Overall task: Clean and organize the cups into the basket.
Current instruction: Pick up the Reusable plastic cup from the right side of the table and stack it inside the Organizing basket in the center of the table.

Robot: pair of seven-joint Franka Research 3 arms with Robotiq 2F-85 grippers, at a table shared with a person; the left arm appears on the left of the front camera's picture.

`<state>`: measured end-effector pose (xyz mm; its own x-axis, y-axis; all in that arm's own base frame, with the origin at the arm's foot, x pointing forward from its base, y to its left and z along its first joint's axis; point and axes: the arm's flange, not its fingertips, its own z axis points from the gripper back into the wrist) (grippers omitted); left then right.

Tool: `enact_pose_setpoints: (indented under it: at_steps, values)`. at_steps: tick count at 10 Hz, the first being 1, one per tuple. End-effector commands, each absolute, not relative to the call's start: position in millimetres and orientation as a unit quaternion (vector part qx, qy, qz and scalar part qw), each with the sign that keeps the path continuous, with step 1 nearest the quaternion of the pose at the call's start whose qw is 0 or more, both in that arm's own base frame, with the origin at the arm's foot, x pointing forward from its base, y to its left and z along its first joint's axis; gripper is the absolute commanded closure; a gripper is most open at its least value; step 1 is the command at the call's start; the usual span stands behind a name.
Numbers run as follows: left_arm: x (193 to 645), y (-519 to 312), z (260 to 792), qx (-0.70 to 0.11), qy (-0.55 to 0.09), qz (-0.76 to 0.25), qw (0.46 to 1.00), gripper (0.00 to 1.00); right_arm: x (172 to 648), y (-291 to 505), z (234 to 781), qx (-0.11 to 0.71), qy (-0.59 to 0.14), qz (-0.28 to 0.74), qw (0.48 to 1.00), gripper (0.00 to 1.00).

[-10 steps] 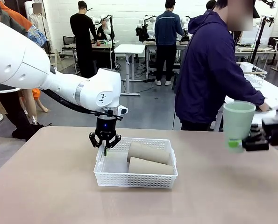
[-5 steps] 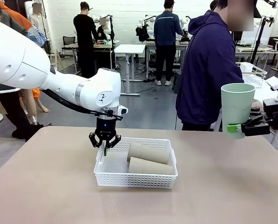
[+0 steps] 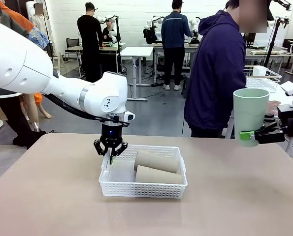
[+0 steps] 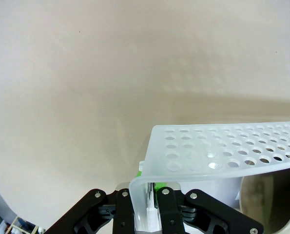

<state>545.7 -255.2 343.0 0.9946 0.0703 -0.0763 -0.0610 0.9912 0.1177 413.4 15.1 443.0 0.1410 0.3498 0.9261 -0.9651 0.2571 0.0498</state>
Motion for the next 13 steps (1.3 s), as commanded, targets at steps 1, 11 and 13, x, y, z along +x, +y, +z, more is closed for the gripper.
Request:
enact_pose_setpoints:
  at_steps: [1, 11, 13]
  values:
    - [545.5, -255.1, 341.7, 0.063, 0.040, 0.033, 0.997, 1.00, 415.2, 76.0, 489.8, 0.308, -0.369, 0.578, 0.659, 0.21]
    - [545.5, -255.1, 341.7, 0.063, 0.040, 0.033, 0.997, 1.00, 465.9, 321.0, 430.7, 0.162, -0.086, 0.710, 0.680, 0.21]
    - [545.5, -255.1, 341.7, 0.063, 0.040, 0.033, 0.997, 1.00, 470.2, 329.4, 413.8, 0.156, -0.064, 0.717, 0.677, 0.21]
